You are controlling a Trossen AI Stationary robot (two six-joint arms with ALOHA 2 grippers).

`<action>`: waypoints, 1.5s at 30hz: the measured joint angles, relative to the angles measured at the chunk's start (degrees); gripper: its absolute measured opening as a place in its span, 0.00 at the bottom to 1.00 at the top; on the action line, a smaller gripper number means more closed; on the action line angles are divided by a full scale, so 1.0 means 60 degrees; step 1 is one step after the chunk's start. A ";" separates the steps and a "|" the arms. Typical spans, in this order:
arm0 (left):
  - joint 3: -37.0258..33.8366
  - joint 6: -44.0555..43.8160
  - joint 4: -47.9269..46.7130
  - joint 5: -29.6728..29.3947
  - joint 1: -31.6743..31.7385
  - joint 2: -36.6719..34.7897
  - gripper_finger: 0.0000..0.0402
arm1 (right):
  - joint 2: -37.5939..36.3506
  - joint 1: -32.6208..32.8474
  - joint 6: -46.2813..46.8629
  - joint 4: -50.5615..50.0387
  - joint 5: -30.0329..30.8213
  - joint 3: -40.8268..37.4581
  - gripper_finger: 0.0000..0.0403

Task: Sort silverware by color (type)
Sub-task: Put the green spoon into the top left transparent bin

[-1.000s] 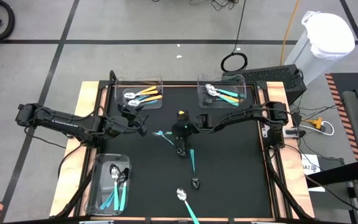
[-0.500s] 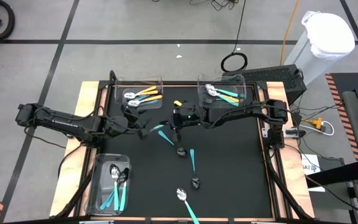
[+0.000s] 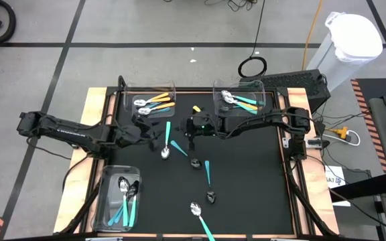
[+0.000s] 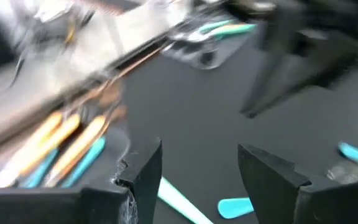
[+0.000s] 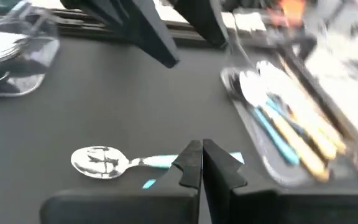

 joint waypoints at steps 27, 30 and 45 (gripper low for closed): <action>0.0508 -0.5051 0.0630 0.0981 0.0589 0.5323 0.53 | -0.1490 -0.0007 0.2013 -0.4794 0.1228 -0.0018 0.47; 0.0508 -0.5285 0.0666 0.1040 0.0592 0.5596 0.53 | -0.1464 -0.0006 0.2013 -0.4962 0.1224 -0.0018 0.49; 0.0521 -0.3426 0.0670 0.1586 0.0767 0.5755 0.04 | -0.1556 0.0067 0.1690 -0.5802 0.1211 -0.0251 0.44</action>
